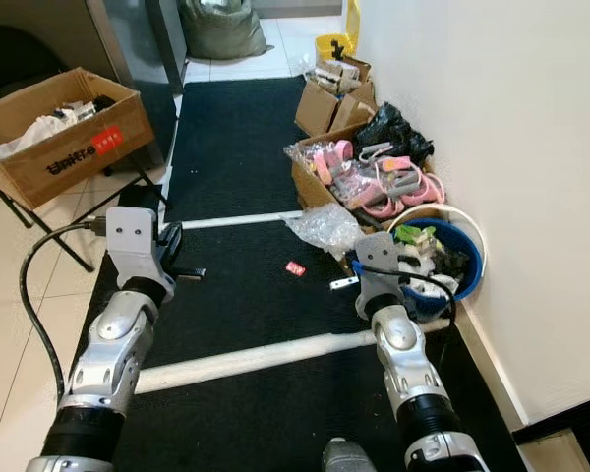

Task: Picking trash to rubbish bin

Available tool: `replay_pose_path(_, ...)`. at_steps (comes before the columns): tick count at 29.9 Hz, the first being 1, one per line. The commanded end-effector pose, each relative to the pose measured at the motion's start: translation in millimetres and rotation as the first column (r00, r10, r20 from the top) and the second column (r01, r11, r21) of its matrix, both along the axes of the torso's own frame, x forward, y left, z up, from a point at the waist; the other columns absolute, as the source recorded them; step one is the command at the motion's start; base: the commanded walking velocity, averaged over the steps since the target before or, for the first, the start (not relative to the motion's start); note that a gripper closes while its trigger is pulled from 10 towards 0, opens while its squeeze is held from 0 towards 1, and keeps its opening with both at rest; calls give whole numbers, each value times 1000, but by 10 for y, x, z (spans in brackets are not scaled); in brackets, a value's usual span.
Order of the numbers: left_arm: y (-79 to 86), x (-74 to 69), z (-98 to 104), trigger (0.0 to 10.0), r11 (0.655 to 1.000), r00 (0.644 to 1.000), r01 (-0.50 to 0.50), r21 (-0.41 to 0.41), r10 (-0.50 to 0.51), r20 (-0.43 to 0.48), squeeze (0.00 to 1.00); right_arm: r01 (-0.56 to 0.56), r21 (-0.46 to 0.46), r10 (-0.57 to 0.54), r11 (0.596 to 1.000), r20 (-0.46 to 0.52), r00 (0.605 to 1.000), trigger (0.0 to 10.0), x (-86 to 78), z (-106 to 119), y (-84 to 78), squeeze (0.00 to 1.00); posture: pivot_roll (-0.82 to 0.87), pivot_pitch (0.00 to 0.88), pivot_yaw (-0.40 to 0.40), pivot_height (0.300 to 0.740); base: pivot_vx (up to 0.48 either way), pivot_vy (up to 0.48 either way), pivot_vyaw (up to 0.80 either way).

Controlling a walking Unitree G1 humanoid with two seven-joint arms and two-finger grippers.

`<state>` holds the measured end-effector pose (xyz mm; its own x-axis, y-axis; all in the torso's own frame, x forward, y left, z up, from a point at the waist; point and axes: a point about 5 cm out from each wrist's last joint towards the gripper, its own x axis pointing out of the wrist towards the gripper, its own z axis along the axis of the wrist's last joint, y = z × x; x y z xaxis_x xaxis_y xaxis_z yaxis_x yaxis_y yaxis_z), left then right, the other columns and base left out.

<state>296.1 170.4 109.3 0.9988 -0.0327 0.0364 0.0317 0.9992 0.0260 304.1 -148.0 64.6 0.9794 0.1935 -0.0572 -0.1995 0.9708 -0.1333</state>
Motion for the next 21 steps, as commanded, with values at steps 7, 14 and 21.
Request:
replay_pose_path(7,-16,-14,-33,10000,1000,1000,-5,-2,5,-6,0,-18,-4,18,1000,-21,1000,10000,20,-13,17,0,42,21,0,740,330,0,0)
replay_pose_path(14,-15,-7,-24,10000,1000,1000,-6,0,6,-2,0,-18,1,18,1000,-22,1000,10000,27,-10,19,0,44,24,-1,740,328,0,0)
replay_pose_path(21,-9,3,-20,10000,1000,1000,-8,2,8,-1,0,-19,1,19,1000,-23,1000,10000,41,-7,23,0,47,23,-5,740,325,0,0)
